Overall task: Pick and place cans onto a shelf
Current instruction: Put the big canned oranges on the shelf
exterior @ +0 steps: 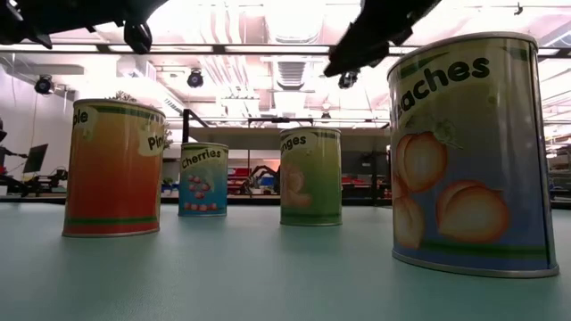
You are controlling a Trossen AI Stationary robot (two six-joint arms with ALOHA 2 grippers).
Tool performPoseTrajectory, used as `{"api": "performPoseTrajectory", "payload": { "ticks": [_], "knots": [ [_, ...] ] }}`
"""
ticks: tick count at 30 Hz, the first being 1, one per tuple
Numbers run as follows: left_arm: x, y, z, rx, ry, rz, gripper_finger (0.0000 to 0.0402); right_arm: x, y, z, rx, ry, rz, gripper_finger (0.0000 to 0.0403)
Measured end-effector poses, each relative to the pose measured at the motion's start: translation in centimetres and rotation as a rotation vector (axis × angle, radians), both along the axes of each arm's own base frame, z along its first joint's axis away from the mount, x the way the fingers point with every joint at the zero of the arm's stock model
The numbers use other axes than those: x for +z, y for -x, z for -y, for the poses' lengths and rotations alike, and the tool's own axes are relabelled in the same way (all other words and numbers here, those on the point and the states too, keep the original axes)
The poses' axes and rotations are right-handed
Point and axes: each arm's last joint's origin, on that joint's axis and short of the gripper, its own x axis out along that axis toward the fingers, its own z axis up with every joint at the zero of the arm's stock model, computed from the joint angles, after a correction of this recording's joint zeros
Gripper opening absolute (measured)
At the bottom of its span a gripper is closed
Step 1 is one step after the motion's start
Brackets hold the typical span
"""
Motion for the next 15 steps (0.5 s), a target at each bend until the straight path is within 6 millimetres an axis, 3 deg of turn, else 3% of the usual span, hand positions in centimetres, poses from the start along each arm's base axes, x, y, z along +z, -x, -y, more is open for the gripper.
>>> {"api": "performPoseTrajectory", "payload": {
  "ticks": [8,15],
  "knots": [
    [0.2,0.0,0.1,-0.014,0.008,0.022,0.0,-1.3,-1.5,-0.3,0.012,0.015,-0.029,0.0342],
    [0.5,0.1,0.2,-0.026,-0.005,0.048,0.0,-2.5,-3.3,-0.5,0.016,0.036,-0.106,0.0368]
  ]
}}
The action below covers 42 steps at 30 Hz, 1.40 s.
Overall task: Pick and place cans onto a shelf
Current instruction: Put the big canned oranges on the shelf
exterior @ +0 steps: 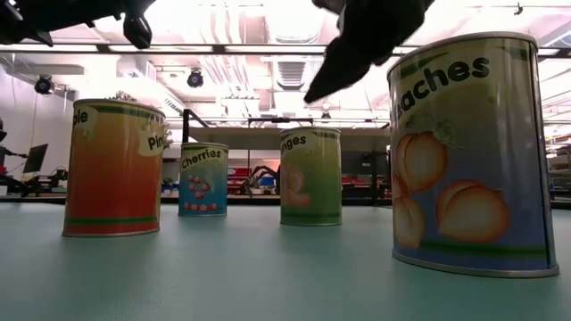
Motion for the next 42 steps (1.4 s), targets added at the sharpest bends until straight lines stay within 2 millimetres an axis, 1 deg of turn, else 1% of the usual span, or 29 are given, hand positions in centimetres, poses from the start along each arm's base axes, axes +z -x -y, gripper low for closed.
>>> {"api": "performPoseTrajectory", "payload": {
  "ticks": [7,16,24,27,33,36,38,39,42],
  "knots": [
    [0.2,0.1,0.1,0.0,-0.02,0.021,0.0,-1.6,-1.2,0.2,-0.037,-0.007,-0.094,0.0368],
    [0.7,0.2,0.1,0.009,-0.049,0.032,0.0,-2.8,-1.8,1.3,-0.069,-0.067,-0.173,0.0368],
    [0.7,0.2,0.1,0.014,-0.061,0.029,0.0,-3.5,-2.0,1.3,-0.049,-0.068,-0.198,0.0366],
    [0.7,0.2,0.1,0.014,-0.061,0.029,0.0,-3.5,-2.0,1.3,-0.038,-0.059,-0.196,0.0348],
    [0.7,0.2,0.1,0.013,-0.06,0.028,0.0,-3.4,-2.0,1.3,-0.017,-0.042,-0.191,0.0289],
    [0.7,0.2,0.1,0.013,-0.059,0.028,0.0,-3.0,-1.7,1.3,-0.004,-0.039,-0.193,0.0287],
    [0.7,0.2,0.1,0.012,-0.058,0.028,0.0,-1.9,-1.5,1.3,0.011,-0.047,-0.199,0.0288],
    [0.7,0.2,0.1,0.011,-0.054,0.028,0.0,-1.2,-1.5,1.4,0.019,-0.052,-0.197,0.0292],
    [0.7,0.2,0.1,0.011,-0.054,0.029,0.0,1.9,-1.1,1.5,0.041,-0.073,-0.183,0.0308]
  ]
}}
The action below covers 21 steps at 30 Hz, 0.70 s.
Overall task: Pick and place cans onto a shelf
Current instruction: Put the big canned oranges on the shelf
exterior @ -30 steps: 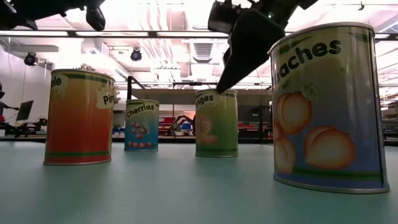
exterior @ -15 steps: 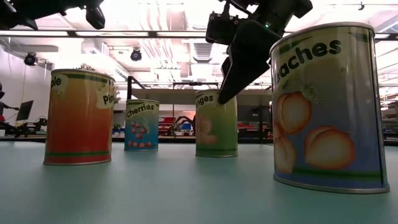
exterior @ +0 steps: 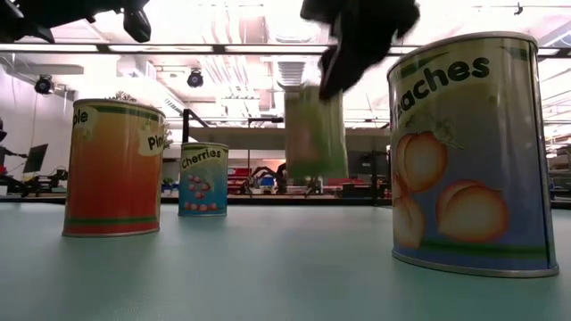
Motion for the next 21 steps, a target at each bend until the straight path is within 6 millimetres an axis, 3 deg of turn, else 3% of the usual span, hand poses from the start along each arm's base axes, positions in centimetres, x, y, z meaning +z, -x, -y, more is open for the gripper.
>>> {"api": "performPoseTrajectory", "payload": {
  "ticks": [5,11,16,21],
  "knots": [
    [0.0,0.0,0.0,0.0,0.0,0.001,0.0,5.7,0.5,0.9,0.034,0.006,0.046,0.0315],
    [0.0,0.0,0.0,-0.001,0.003,0.002,0.0,10.8,0.5,4.3,0.056,0.109,0.154,0.0312],
    [0.0,0.0,0.0,-0.007,0.017,0.003,0.0,12.3,0.6,9.3,-0.009,0.163,0.206,0.0313],
    [0.0,0.0,0.0,-0.008,0.017,0.003,0.0,11.1,0.8,14.5,-0.073,0.08,0.176,0.031]
  ]
}}
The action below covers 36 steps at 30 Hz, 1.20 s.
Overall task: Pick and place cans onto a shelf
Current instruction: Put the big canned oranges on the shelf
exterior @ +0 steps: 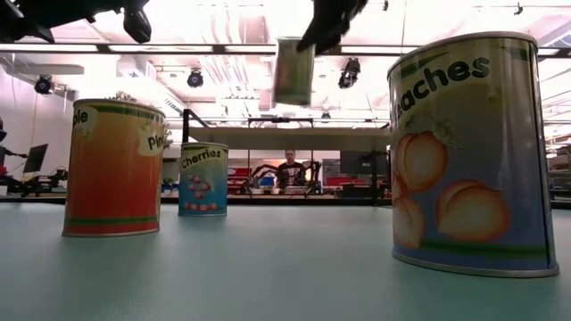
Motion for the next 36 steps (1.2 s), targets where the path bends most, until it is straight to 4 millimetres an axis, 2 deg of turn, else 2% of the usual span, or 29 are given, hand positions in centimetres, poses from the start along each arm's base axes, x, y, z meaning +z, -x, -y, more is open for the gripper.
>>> {"api": "performPoseTrajectory", "payload": {
  "ticks": [3,8,20,31,36],
  "knots": [
    [0.0,0.0,0.0,0.0,0.0,0.0,0.0,-0.6,-0.1,2.0,-0.01,-0.036,0.01,0.0311],
    [0.0,0.0,0.0,-0.003,-0.001,0.0,0.0,-1.3,-0.3,3.5,-0.017,-0.026,0.001,0.0312],
    [0.0,0.0,0.0,-0.007,-0.003,-0.002,0.0,-2.3,-1.2,4.7,-0.037,0.051,-0.001,0.0314],
    [0.0,0.0,0.0,-0.008,-0.003,-0.002,0.0,-3.3,-1.5,6.0,-0.077,0.065,-0.033,0.0356],
    [0.0,0.0,0.0,-0.008,-0.003,-0.002,0.0,-3.2,-1.3,6.3,-0.088,0.067,-0.029,0.0361]
  ]
}}
